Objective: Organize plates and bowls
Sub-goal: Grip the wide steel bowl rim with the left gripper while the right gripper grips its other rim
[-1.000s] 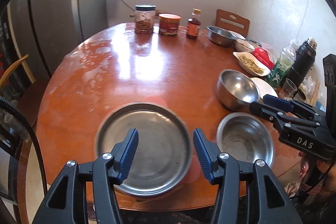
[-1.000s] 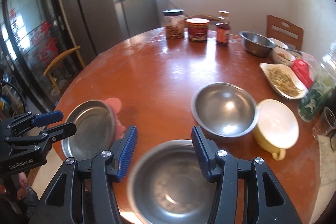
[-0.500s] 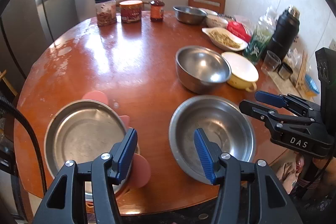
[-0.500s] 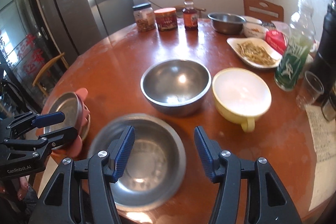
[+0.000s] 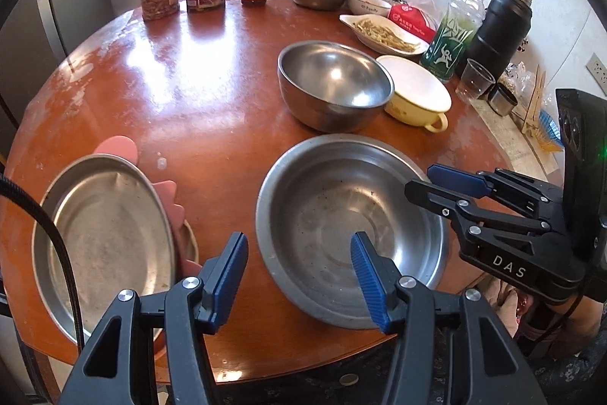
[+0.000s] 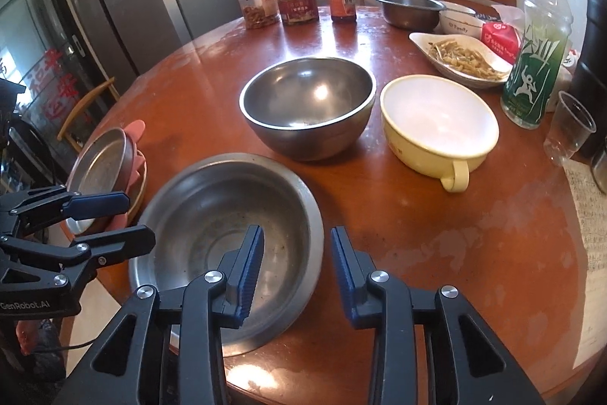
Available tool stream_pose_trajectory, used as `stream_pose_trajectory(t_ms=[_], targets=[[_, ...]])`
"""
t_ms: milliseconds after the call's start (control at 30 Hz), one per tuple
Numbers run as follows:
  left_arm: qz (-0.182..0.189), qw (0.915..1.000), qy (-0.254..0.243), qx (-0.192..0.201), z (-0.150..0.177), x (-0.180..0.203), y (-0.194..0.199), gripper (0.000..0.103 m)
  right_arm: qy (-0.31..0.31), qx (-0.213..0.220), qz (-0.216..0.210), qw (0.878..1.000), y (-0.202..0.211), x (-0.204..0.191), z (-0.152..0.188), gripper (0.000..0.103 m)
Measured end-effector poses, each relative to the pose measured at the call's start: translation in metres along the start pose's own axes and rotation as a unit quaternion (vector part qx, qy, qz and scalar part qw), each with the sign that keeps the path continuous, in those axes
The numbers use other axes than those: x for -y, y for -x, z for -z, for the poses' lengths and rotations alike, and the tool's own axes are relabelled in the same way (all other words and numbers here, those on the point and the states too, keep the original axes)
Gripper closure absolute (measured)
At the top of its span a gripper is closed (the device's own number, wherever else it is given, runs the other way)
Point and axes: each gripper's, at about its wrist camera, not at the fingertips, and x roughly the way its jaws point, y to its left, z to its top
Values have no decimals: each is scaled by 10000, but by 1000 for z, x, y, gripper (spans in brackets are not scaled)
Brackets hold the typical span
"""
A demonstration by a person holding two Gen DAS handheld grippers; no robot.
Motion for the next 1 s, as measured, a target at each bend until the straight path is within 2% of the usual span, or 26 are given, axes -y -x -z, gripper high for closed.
stream_pose_trajectory(t_ms=[300,400,533,1000], targets=[[-56,10000,-1,-75,-2,3,-12,47,-17,-81,7,10000,-6,6,2,77],[-76,9999,-33,-57,-2,3,-12,52,-9,-111,3,9999,-8,8,2,79],[-34,9999,-75,-59,-3,6,-13,59,-33,-125,8,9999,-8,12,4,81],[93,9989,-439,-93,-6,38,-21,62,-233,-122,151,9995,9,43,19,86]])
